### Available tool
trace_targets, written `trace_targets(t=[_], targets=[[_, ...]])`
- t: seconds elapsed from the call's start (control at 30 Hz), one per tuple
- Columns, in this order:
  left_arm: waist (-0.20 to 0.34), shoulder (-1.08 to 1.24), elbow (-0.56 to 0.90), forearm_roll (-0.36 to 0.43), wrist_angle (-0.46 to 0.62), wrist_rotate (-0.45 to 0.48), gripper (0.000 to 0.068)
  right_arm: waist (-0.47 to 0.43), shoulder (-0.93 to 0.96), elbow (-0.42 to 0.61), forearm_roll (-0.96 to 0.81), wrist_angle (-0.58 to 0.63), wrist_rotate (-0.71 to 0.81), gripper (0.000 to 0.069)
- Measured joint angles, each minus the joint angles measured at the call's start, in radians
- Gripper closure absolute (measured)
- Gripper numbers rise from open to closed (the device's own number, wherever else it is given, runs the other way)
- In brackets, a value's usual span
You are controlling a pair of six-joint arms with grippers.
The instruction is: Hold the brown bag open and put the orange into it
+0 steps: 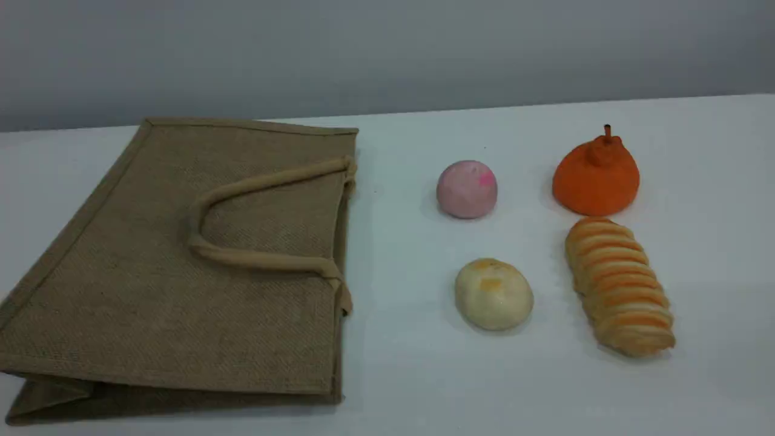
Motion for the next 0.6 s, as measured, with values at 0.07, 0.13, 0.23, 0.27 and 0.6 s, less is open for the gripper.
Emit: trace_targets(t=[0.07,0.13,0.23,0.27,0.6], targets=[[0.000,0.077,-0.018,0.001,-0.040,-0.025,0.0195,0.000,0.065,0.000,0.045,-0.052,-0.020,0.0255],[0.000,0.157,-0.033,0.002,-0.089,-0.038,0.0195,0.000,0.131,0.000,0.111,-0.117,-0.063,0.0255],[0.000,0.293,-0.052,0.002,-0.153,-0.038,0.0195,0.000,0.242,0.000,0.221,-0.200,-0.148,0.0255],[0.000,0.334,-0.058,0.002,-0.174,-0.038,0.0195,0.000,0.283,0.000,0.256,-0.225,-0.182,0.0255],[0.000,0.794,-0.126,0.002,-0.374,-0.042,0.0195,0.000,0.659,0.000,0.638,-0.337,-0.496,0.0255]])
